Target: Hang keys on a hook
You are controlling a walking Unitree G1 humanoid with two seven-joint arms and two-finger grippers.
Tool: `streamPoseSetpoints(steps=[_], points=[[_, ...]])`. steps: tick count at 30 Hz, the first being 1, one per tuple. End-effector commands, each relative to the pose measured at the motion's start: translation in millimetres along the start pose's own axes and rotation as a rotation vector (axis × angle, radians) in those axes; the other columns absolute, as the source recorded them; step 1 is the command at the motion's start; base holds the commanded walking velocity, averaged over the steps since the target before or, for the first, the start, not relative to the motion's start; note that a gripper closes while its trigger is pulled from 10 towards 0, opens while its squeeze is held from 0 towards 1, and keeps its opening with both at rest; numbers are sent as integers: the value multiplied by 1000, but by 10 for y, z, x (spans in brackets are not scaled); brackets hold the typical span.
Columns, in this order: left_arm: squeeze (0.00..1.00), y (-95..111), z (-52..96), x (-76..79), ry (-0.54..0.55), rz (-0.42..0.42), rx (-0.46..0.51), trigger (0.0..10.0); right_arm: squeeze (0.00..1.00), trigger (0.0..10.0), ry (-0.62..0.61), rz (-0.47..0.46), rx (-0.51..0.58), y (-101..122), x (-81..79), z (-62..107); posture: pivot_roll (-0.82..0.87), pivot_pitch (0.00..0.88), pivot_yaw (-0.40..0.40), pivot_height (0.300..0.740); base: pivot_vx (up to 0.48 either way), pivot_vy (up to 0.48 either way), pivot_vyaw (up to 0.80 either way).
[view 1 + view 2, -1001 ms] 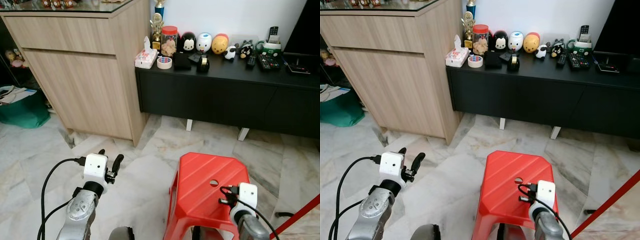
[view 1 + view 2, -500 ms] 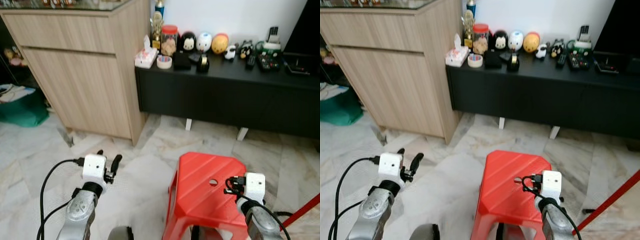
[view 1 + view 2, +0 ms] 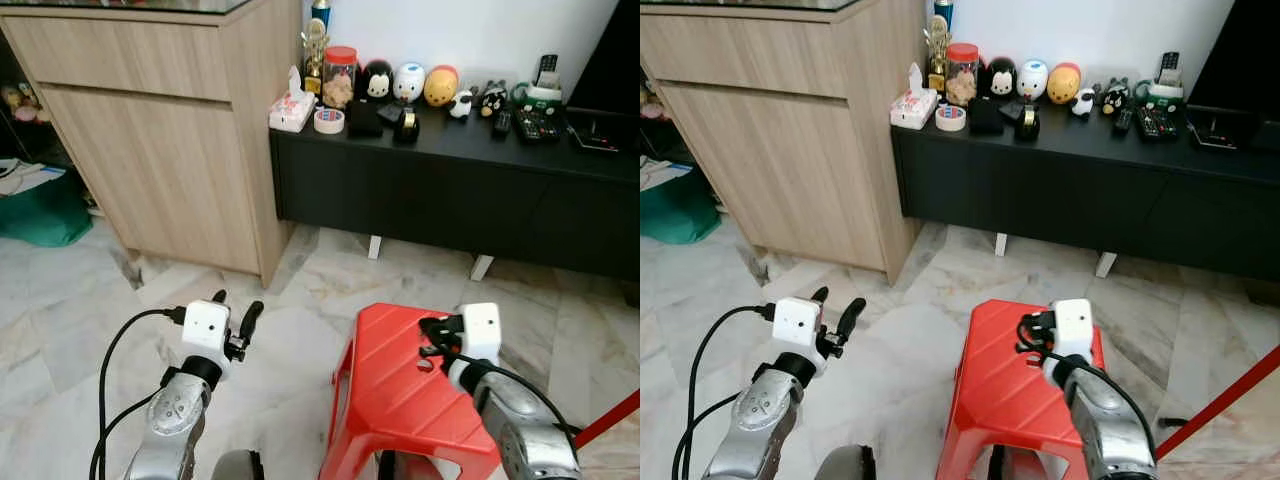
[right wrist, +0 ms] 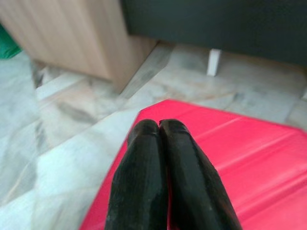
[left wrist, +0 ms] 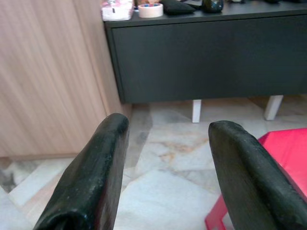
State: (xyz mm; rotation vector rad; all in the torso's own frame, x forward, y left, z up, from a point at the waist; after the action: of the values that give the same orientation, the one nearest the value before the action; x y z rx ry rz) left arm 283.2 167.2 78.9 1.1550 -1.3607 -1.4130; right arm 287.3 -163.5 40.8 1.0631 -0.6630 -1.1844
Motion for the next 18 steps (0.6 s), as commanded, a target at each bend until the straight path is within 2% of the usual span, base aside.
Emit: streamPoseSetpoints(steps=[1, 4, 10, 13, 16, 18], points=[[0, 36, -10, 56, -37, -4, 3, 10000, 0, 10000, 32, 9, 18, 103, -60, -7, 20, 0, -66, 667, 0, 0, 0], [0, 52, -13, 106, -74, -2, -3, 10000, 0, 10000, 74, 15, 8, 125, -142, -14, 24, 0, -70, 687, 0, 0, 0], [0, 77, -23, 183, -141, 3, -12, 10000, 0, 10000, 97, 19, -11, 174, -206, -42, 30, 0, -73, 722, 0, 0, 0], [0, 72, -20, 235, -185, 0, -30, 10000, 0, 10000, 111, -13, -20, 191, -242, -54, 29, 0, -72, 737, 0, 0, 0], [0, 79, -25, 317, -257, -2, -49, 10000, 0, 10000, 155, -31, -48, 204, -321, -73, 30, 0, -75, 737, 0, 0, 0], [0, 76, -28, 366, -310, -9, -66, 10000, 0, 10000, 188, 4, -66, 206, -386, -79, 31, 0, -77, 737, 0, 0, 0]])
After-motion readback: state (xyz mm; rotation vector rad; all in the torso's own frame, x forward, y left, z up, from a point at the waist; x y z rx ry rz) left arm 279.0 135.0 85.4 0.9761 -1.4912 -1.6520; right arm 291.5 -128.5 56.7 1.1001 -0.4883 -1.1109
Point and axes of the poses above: a point about 5 cm out from each wrist's last joint towards the gripper, its own z axis pointing back from the gripper into the wrist, its own y axis along the axis of the wrist's last joint, x = y × z, the point moved 1 cm from there along -z, pointing out of the wrist towards the gripper, and after that the axes turned 4 degrees about z, right-handed, at the moved point
